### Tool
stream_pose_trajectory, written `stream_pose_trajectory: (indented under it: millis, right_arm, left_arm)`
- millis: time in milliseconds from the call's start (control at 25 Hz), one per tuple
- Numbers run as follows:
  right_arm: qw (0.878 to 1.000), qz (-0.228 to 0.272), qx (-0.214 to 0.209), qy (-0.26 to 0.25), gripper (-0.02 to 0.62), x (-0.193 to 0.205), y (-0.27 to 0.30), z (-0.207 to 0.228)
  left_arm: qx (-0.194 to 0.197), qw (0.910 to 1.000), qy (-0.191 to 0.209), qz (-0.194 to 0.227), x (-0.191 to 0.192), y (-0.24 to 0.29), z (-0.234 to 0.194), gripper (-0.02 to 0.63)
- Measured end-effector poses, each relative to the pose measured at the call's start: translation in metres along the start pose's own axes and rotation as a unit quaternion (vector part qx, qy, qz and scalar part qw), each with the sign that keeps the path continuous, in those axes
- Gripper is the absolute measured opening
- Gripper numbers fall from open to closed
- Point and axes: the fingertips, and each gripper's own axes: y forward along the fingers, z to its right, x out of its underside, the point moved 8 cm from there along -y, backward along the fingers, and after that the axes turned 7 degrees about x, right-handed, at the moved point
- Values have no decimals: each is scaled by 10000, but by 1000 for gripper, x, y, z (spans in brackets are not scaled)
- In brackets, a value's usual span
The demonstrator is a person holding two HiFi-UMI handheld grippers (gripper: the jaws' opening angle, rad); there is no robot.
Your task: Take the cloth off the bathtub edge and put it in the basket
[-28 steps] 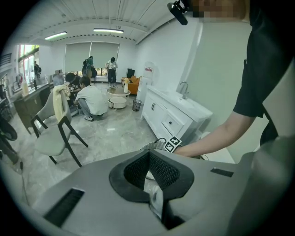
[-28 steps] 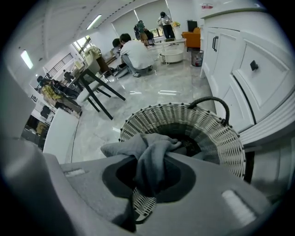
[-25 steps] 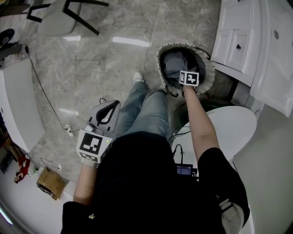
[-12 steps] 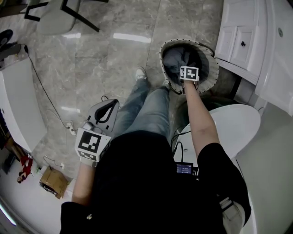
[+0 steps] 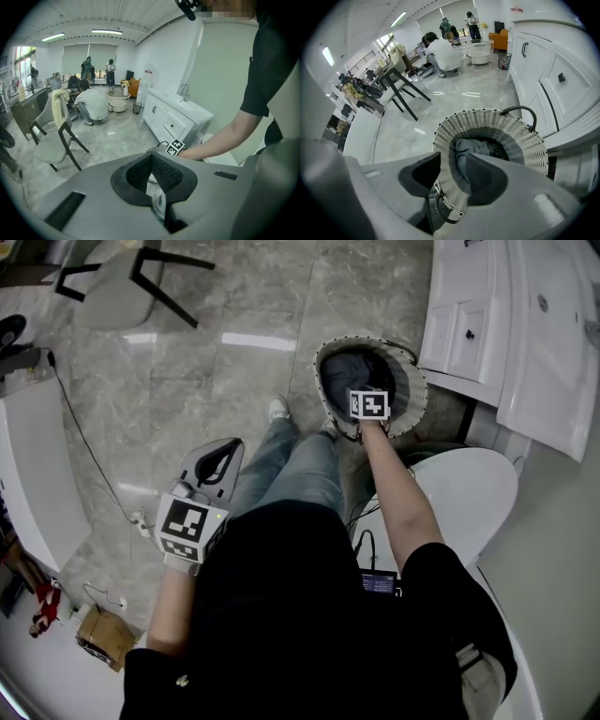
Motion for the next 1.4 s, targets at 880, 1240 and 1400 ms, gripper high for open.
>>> stream_pose_trajectory:
  millis: [880, 1240, 1400]
  right_arm:
    - [9750, 1987, -850, -509, -3, -54, -261, -42]
    - [9430, 3125, -1033, -498, -3, -94, -391, -42]
    - [9255, 3589, -1058, -585, -3, -107, -440, -44]
  left_arm:
    - [208, 9932, 199, 1126, -84, -29, 25, 12]
    - [355, 9865, 288, 1574, -130, -33, 28, 12]
    - [450, 9814, 393, 1825, -154, -42, 30, 12]
